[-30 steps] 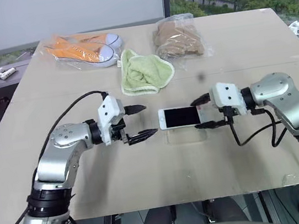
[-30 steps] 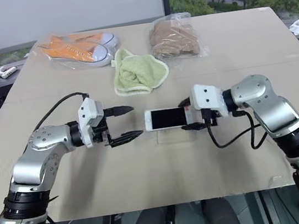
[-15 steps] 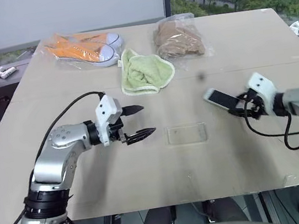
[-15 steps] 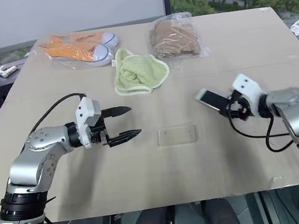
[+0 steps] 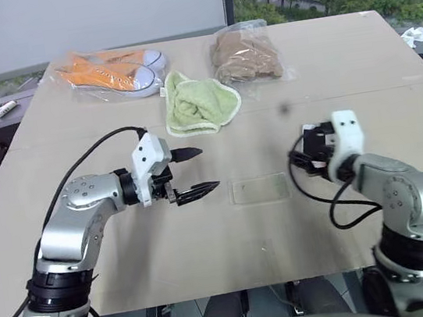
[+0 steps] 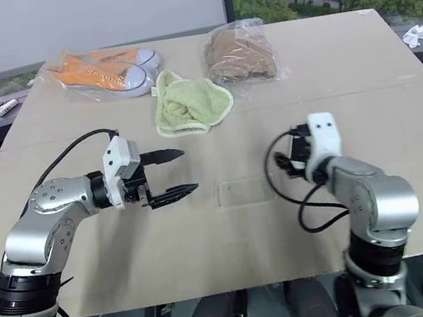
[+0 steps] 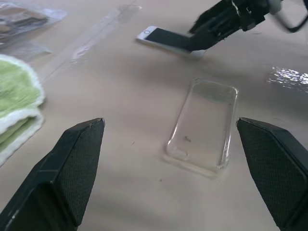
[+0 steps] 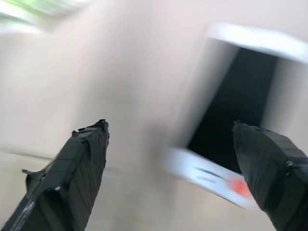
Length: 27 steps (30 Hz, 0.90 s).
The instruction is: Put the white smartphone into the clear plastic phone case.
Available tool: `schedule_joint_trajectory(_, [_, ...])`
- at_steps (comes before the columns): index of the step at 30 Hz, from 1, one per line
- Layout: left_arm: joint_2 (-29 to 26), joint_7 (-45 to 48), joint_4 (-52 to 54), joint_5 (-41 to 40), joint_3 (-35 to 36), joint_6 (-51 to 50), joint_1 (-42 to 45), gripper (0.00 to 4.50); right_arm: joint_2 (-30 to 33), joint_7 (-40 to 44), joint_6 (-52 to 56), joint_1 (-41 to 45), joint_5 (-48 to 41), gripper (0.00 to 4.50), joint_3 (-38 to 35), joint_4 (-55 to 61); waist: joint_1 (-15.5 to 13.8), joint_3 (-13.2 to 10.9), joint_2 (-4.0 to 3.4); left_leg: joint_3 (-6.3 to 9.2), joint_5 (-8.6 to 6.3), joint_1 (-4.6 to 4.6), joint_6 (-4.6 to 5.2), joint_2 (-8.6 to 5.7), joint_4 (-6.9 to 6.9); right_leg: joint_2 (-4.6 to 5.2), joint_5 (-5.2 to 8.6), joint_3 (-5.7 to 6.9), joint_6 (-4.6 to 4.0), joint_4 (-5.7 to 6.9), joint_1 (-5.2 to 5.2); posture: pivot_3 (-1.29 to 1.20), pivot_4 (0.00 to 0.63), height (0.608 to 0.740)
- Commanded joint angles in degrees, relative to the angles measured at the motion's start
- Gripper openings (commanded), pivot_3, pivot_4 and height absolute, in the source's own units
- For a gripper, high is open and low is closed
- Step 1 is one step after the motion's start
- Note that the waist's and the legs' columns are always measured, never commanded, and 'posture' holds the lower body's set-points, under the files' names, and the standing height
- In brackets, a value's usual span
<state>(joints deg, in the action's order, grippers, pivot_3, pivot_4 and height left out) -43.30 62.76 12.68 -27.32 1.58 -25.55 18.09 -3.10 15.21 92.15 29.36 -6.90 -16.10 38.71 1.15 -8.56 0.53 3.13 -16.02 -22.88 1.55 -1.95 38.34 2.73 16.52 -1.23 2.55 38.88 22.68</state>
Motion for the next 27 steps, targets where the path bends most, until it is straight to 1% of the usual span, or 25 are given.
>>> schedule_joint_trajectory(1, [-0.39, 0.41, 0.44, -0.47, 0.79, 0.69, 0.84, 4.50, 9.16, 3.84, -1.06, 6.40, -3.95, 4.44, -6.07, -2.64, -0.50, 0.00, 0.00, 0.06, 0.00, 0.01, 0.01, -0.08, 0.02, 0.06, 0.00, 0.07, 0.00, -0.01, 0.00, 0.00, 0.150, 0.740])
schedule_joint_trajectory(3, [-0.20, 0.36, 0.31, -0.26, 0.68, 0.96, 0.74, 4.50, 25.77, 14.90, -13.34, 5.73, -5.88, 4.44, 0.02, -8.93, -0.92, -0.10, -0.01, 0.19, -0.02, -0.01, 0.08, -0.34, 0.06, 0.20, 0.00, 0.24, 0.01, -0.07, -0.07, 0.00, 0.150, 0.740])
schedule_joint_trajectory(4, [-0.07, 0.25, 0.34, -0.16, 0.58, 1.05, 0.70, 4.50, 32.32, 20.36, -20.94, 4.35, -6.12, 4.44, 2.90, -12.22, -1.01, -0.10, -0.02, 0.24, -0.04, -0.01, 0.16, -0.48, 0.02, 0.25, 0.00, 0.31, 0.02, -0.08, -0.08, 0.00, 0.150, 0.740])
schedule_joint_trajectory(5, [0.12, 0.08, 0.37, -0.11, 0.49, 1.11, 0.70, 4.50, 38.37, 25.62, -31.15, 2.48, -4.21, 4.44, 6.51, -16.32, -0.80, -0.09, 0.01, 0.25, -0.06, -0.01, 0.20, -0.53, 0.03, 0.37, 0.01, 0.31, 0.03, -0.11, -0.11, 0.00, 0.150, 0.740])
schedule_joint_trajectory(6, [0.30, -0.06, 0.38, -0.04, 0.38, 1.19, 0.70, 4.50, 43.55, 29.76, -41.88, 1.01, -1.44, 4.44, 10.20, -20.87, -0.41, -0.07, 0.04, 0.22, -0.06, -0.01, 0.20, -0.52, -0.02, 0.39, 0.02, 0.30, 0.05, -0.18, -0.10, 0.00, 0.150, 0.740])
schedule_joint_trajectory(7, [0.45, -0.23, 0.50, 0.04, 0.29, 1.27, 0.64, 4.50, 48.77, 32.92, -54.94, 0.01, 2.98, 4.44, 14.77, -26.78, -0.19, -0.07, 0.07, 0.19, -0.06, 0.00, 0.20, -0.47, -0.04, 0.37, 0.04, 0.30, 0.08, -0.21, -0.18, 0.00, 0.150, 0.740])
schedule_joint_trajectory(8, [0.61, -0.40, 0.63, 0.08, 0.27, 1.32, 0.62, 4.50, 53.06, 34.22, -66.57, 0.26, 7.99, 4.44, 19.45, -33.62, 0.17, -0.08, 0.08, 0.16, -0.06, 0.01, 0.20, -0.41, -0.04, 0.31, 0.05, 0.30, 0.09, -0.23, -0.18, 0.00, 0.150, 0.740])
schedule_joint_trajectory(10, [0.76, -0.68, 0.88, 0.08, 0.44, 1.34, 0.53, 4.50, 57.38, 35.70, -83.91, 2.40, 14.48, 4.44, 26.09, -44.20, 1.08, -0.09, 0.10, -0.06, -0.06, 0.06, 0.20, -0.31, -0.05, 0.26, 0.05, 0.25, 0.10, -0.18, -0.16, 0.00, 0.150, 0.740])
schedule_joint_trajectory(12, [0.79, -1.02, 1.13, 0.00, 0.70, 1.24, 0.36, 4.50, 58.49, 37.12, -95.63, 5.69, 19.02, 4.44, 31.15, -52.30, 1.79, -0.11, 0.11, -0.26, -0.06, 0.13, 0.20, -0.25, -0.01, 0.24, 0.05, 0.11, 0.10, -0.09, -0.13, 0.00, 0.150, 0.740])
schedule_joint_trajectory(13, [0.74, -1.11, 1.29, -0.01, 0.82, 1.25, 0.15, 4.50, 58.29, 36.90, -102.70, 8.01, 21.84, 4.44, 33.80, -56.50, 2.19, -0.11, 0.11, -0.37, -0.06, 0.16, 0.20, -0.17, -0.01, 0.20, 0.05, 0.00, 0.09, -0.05, -0.09, 0.00, 0.150, 0.740])
schedule_joint_trajectory(14, [0.71, -1.22, 1.43, 0.01, 0.89, 1.25, -0.01, 4.50, 57.72, 36.31, -107.09, 10.15, 24.21, 4.44, 35.67, -59.82, 2.70, -0.12, 0.12, -0.40, -0.06, 0.19, 0.20, -0.12, 0.00, 0.17, 0.04, -0.03, 0.09, -0.04, -0.10, 0.00, 0.150, 0.740])
schedule_joint_trajectory(16, [0.65, -1.36, 1.62, 0.00, 0.99, 1.23, -0.20, 4.50, 56.38, 35.24, -114.05, 14.25, 27.88, 4.44, 38.51, -65.46, 2.88, -0.12, 0.12, -0.47, -0.06, 0.23, 0.19, -0.01, 0.01, 0.08, 0.04, -0.14, 0.08, -0.01, -0.09, 0.00, 0.150, 0.740])
schedule_joint_trajectory(18, [0.66, -1.58, 1.76, -0.05, 1.10, 1.21, -0.30, 4.50, 53.66, 34.46, -117.94, 18.23, 29.64, 4.44, 39.98, -69.18, 2.88, -0.15, 0.15, -0.47, -0.06, 0.24, 0.18, 0.04, 0.02, 0.04, 0.03, -0.21, 0.08, -0.03, -0.08, 0.00, 0.150, 0.740])
schedule_joint_trajectory(20, [0.66, -1.86, 1.94, -0.08, 1.18, 1.22, -0.46, 4.50, 50.26, 34.74, -117.93, 20.29, 27.97, 4.44, 39.20, -71.40, 2.82, -0.16, 0.20, -0.46, -0.06, 0.23, 0.17, 0.05, 0.03, 0.04, 0.03, -0.31, 0.08, -0.04, -0.07, 0.00, 0.150, 0.740])
schedule_joint_trajectory(22, [0.66, -2.21, 2.30, -0.16, 1.36, 1.21, -0.85, 4.50, 48.74, 33.87, -118.62, 21.51, 28.25, 4.44, 38.56, -73.48, 2.46, -0.16, 0.22, -0.41, -0.07, 0.19, 0.16, 0.06, 0.02, 0.05, 0.03, -0.32, 0.07, -0.05, -0.06, 0.00, 0.150, 0.740])
schedule_joint_trajectory(25, [0.62, -2.74, 2.76, -0.30, 1.83, 1.19, -1.56, 4.50, 44.05, 36.08, -109.81, 21.32, 20.49, 4.44, 33.31, -73.81, 1.15, -0.17, 0.22, -0.35, -0.07, 0.06, 0.15, 0.03, 0.02, 0.12, 0.03, -0.24, 0.07, -0.08, 0.02, 0.00, 0.150, 0.740])
schedule_joint_trajectory(27, [0.56, -2.97, 2.84, -0.28, 1.89, 1.33, -1.85, 4.50, 40.98, 37.37, -104.67, 21.34, 16.70, 4.44, 31.16, -72.91, 0.84, -0.17, 0.22, -0.31, -0.07, 0.01, 0.15, 0.02, 0.03, 0.15, 0.03, -0.20, 0.07, -0.12, 0.02, 0.00, 0.150, 0.740])
